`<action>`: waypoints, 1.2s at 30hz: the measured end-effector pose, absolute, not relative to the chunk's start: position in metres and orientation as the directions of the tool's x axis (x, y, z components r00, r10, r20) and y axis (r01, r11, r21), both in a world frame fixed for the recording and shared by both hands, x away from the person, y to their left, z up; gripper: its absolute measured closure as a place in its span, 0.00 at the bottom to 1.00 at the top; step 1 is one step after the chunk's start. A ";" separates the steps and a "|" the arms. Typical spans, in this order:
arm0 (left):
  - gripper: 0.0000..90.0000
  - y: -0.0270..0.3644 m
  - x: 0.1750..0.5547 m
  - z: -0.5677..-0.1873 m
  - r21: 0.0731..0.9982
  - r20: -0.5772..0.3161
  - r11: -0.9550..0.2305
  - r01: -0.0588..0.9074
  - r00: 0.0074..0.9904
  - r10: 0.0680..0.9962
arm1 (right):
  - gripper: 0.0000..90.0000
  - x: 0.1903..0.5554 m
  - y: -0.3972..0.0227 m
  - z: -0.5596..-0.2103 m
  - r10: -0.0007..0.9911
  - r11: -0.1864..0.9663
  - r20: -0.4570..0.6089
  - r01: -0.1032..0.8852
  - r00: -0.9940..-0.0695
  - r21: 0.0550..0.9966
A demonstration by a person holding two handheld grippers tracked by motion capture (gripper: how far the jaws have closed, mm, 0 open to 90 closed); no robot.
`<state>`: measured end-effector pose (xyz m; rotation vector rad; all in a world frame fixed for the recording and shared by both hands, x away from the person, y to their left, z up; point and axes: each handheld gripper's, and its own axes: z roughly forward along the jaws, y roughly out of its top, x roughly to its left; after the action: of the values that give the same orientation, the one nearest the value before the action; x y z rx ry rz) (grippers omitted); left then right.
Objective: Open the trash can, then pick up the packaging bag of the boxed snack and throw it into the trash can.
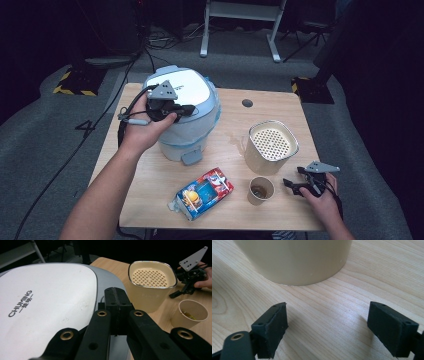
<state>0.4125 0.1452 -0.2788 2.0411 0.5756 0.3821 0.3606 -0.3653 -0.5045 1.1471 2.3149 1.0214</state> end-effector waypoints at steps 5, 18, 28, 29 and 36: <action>1.00 0.142 0.411 -0.279 0.857 0.051 -0.458 0.237 0.845 0.532 | 0.18 0.361 -0.365 -0.504 0.796 0.409 -0.003 0.535 -0.605 0.740; 0.63 0.146 0.397 -0.282 0.956 -0.086 -0.215 0.198 0.894 0.440 | 0.18 0.361 -0.365 -0.504 0.792 0.413 -0.002 0.533 -0.611 0.739; 0.56 0.153 0.367 -0.295 0.947 -0.046 -0.262 0.187 0.885 0.464 | 0.18 0.362 -0.365 -0.504 0.792 0.413 -0.002 0.533 -0.611 0.739; 0.57 0.153 0.365 -0.298 0.941 -0.043 -0.279 0.192 0.885 0.464 | 0.18 0.362 -0.365 -0.504 0.792 0.413 -0.002 0.533 -0.611 0.739; 0.56 0.151 0.351 -0.320 0.933 -0.061 -0.296 0.207 0.898 0.436 | 0.18 0.362 -0.365 -0.504 0.792 0.413 -0.002 0.533 -0.611 0.738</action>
<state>0.3514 0.1507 -0.3195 1.8832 0.4750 0.2416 0.3615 -0.3654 -0.5043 1.1403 2.3224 1.0226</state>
